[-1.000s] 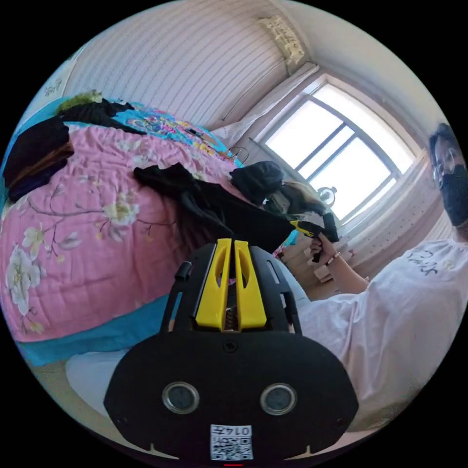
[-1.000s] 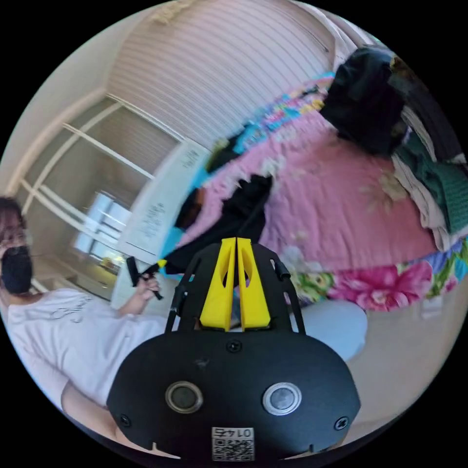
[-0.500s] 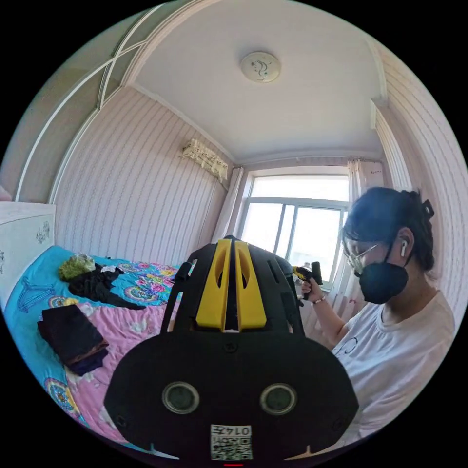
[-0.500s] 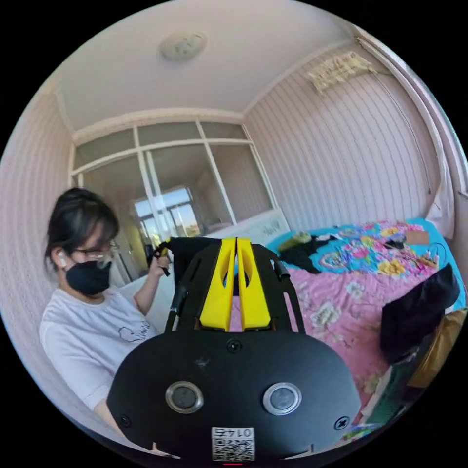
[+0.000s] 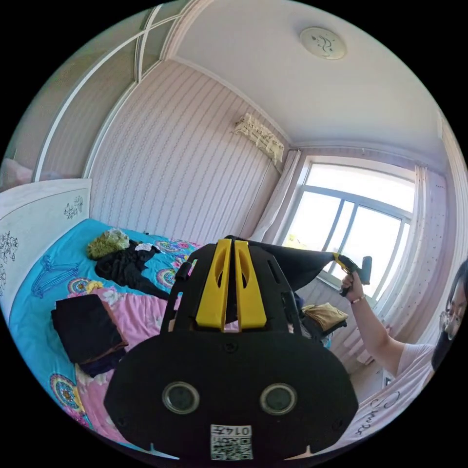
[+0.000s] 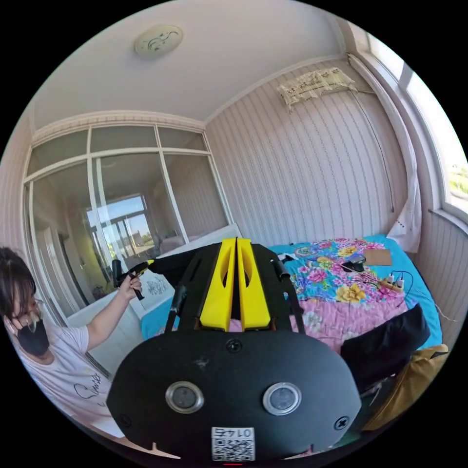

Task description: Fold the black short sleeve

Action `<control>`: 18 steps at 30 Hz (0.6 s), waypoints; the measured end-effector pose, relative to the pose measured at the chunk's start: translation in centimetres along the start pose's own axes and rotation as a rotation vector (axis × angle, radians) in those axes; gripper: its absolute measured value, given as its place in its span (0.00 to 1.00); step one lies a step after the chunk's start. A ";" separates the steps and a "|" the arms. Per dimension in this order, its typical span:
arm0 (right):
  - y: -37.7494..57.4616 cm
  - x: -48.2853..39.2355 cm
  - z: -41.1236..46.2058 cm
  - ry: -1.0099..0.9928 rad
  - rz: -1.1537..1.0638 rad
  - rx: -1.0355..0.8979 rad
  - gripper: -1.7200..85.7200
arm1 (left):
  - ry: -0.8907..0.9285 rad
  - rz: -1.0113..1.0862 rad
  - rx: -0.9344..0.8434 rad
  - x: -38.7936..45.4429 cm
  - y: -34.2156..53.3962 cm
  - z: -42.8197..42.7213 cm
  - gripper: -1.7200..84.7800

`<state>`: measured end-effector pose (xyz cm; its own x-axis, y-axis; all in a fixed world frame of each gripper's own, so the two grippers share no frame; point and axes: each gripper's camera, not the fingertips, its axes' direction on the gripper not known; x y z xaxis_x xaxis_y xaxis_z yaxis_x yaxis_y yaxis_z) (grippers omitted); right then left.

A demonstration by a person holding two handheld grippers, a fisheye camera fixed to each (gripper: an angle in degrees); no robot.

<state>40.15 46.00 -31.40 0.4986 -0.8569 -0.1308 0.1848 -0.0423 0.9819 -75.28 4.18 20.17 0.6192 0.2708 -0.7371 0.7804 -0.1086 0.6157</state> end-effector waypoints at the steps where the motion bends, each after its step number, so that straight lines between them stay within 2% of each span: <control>1: 1.5 0.8 0.9 0.030 -0.010 -0.051 0.02 | -0.026 0.004 -0.036 -0.9 1.4 0.9 0.01; 6: 12.9 8.0 7.2 0.060 0.171 -0.345 0.02 | -0.100 -0.132 -0.333 -7.6 11.6 6.5 0.01; 10: 26.6 14.2 11.7 0.014 0.431 -0.536 0.02 | -0.191 -0.196 -0.553 -13.2 23.8 9.6 0.01; 13: 35.4 16.9 13.3 0.011 0.600 -0.683 0.02 | -0.221 -0.325 -0.700 -16.8 31.8 10.4 0.01; 18: 42.6 18.1 13.6 0.038 0.601 -0.897 0.02 | -0.189 -0.383 -0.842 -19.2 39.1 10.4 0.01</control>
<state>45.52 21.74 9.90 0.7379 -0.5946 0.3193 0.4462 0.7848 0.4302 -55.74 -15.22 55.45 0.3947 -0.0226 -0.9185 0.6603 0.7021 0.2665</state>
